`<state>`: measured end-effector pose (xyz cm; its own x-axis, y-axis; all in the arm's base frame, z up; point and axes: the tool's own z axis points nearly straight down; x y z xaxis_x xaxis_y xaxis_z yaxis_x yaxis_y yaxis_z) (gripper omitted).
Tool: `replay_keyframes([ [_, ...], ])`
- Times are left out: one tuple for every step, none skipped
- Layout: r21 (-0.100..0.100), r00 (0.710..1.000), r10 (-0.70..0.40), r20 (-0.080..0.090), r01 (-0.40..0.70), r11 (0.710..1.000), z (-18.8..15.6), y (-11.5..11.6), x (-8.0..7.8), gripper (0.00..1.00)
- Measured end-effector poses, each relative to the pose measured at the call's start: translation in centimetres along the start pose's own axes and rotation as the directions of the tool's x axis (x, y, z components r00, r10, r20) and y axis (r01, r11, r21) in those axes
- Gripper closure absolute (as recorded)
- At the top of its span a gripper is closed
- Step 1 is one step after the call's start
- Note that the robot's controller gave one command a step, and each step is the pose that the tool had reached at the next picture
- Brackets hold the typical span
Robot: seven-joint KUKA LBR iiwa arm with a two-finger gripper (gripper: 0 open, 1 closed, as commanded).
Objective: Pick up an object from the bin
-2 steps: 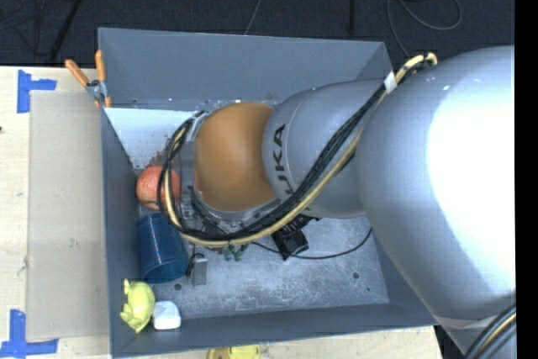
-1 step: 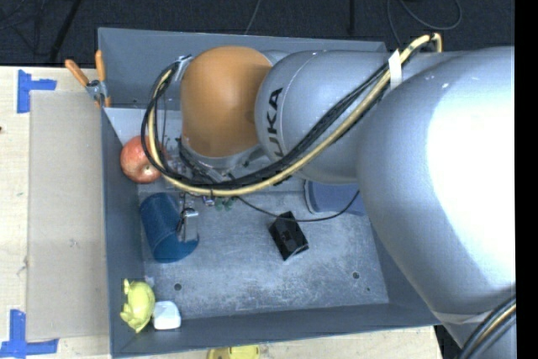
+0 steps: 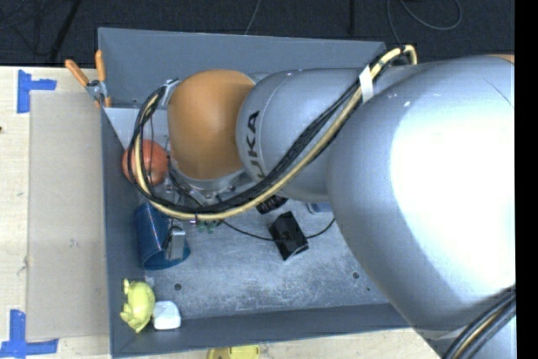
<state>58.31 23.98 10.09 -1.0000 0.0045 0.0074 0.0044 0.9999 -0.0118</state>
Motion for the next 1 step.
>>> replay_keyframes([
  [-0.009,0.944,-0.329,0.009,0.329,0.944,1.2,0.71,-1.17,0.0],
])
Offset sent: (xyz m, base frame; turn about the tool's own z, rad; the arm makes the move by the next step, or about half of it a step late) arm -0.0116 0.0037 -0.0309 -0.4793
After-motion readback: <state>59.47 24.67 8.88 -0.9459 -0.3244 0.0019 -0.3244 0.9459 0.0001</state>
